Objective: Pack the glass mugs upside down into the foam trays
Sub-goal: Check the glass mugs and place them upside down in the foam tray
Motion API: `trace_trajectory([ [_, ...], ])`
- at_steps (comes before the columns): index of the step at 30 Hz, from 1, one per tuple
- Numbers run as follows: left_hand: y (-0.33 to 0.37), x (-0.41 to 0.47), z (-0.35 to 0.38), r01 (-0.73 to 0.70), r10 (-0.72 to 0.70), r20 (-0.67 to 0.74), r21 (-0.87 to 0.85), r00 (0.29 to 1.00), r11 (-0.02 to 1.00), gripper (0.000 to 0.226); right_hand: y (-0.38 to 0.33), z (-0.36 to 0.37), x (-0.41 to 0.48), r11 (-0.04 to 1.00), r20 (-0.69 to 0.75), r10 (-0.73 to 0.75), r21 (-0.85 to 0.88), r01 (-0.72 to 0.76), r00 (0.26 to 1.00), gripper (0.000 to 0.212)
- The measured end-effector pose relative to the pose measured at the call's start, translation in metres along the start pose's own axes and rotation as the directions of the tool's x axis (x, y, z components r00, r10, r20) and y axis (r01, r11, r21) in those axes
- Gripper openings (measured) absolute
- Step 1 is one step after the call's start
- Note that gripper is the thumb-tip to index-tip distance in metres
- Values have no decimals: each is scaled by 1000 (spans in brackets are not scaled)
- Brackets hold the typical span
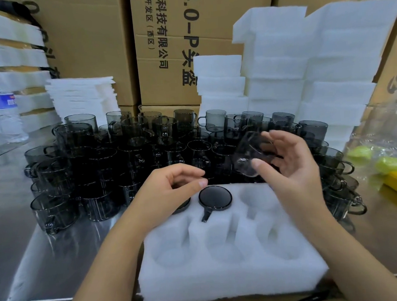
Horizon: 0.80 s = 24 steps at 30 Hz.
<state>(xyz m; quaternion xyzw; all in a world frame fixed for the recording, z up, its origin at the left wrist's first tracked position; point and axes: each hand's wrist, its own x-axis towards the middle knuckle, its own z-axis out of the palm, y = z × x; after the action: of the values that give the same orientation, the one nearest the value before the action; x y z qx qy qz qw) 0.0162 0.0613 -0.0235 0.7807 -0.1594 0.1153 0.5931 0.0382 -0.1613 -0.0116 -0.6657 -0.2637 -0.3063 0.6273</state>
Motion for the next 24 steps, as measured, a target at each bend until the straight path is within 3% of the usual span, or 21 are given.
trace_trajectory([
  [3, 1, 0, 0, -3, 3, 4, 12, 1000, 1000, 9, 9, -20, -16, 992, 16, 91, 85, -92, 996, 51],
  [7, 2, 0, 0, -11, 11, 10, 37, 1000, 999, 9, 17, -29, -28, 989, 149, 134, 37, -141, 980, 59],
  [11, 2, 0, 1, -24, 24, 6, 9, 1000, 1000, 9, 16, -28, -27, 985, 256, 162, 21, -173, 953, 51],
  [24, 1, 0, 1, -26, 26, 6, 26, 1000, 999, 12, 13, -29, -28, 939, 277, 334, -185, -291, 901, 44],
])
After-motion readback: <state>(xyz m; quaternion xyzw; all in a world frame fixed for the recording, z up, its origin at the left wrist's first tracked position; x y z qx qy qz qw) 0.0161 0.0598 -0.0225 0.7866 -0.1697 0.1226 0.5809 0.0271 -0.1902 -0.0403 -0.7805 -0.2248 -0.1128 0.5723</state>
